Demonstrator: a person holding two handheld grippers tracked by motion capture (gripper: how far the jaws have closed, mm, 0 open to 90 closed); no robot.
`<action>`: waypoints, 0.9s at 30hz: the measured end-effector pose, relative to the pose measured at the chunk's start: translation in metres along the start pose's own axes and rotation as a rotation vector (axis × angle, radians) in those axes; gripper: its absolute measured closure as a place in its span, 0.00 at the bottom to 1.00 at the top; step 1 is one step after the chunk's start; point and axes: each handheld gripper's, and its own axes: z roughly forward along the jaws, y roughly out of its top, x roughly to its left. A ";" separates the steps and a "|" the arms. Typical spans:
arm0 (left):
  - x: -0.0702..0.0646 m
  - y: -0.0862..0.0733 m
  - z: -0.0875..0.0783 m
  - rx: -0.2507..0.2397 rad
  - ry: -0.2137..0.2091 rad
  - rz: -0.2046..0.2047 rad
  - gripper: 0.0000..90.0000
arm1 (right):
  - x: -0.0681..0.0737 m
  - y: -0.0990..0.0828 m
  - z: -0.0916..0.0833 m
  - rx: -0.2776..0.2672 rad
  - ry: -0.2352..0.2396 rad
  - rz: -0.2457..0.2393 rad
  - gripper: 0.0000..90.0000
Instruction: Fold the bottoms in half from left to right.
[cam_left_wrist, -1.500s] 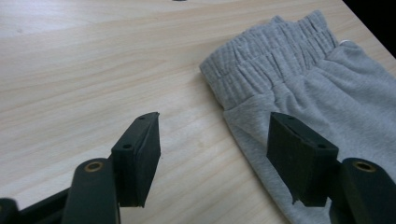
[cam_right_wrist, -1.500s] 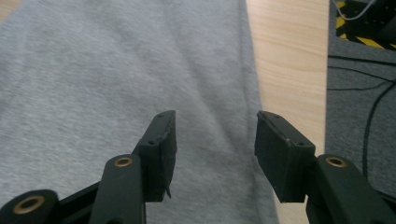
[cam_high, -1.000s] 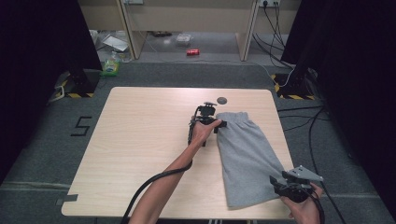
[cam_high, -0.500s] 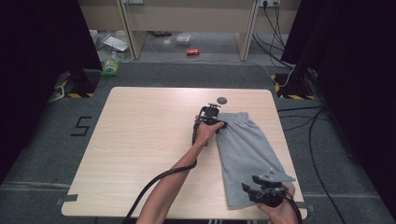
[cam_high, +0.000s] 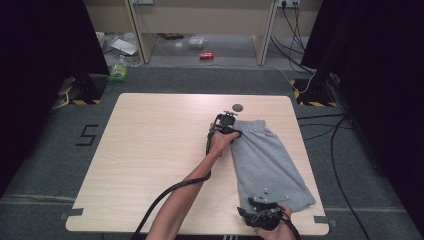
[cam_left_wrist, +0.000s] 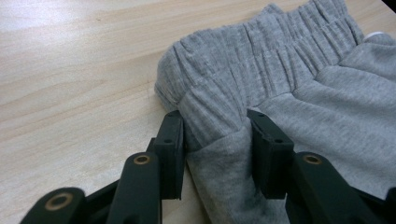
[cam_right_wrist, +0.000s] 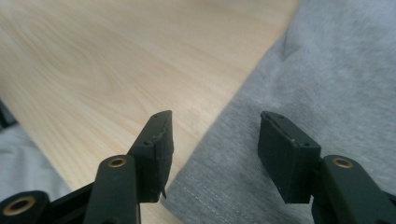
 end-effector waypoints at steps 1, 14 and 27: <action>0.000 0.000 0.000 0.000 0.000 0.001 0.66 | 0.000 0.000 0.002 0.010 -0.003 0.002 0.59; 0.003 0.002 -0.003 0.009 -0.005 0.024 0.72 | 0.001 0.005 0.011 0.018 0.014 -0.070 0.98; 0.034 -0.001 -0.021 0.024 0.023 0.034 0.74 | 0.029 0.034 0.040 0.010 0.110 -0.129 0.98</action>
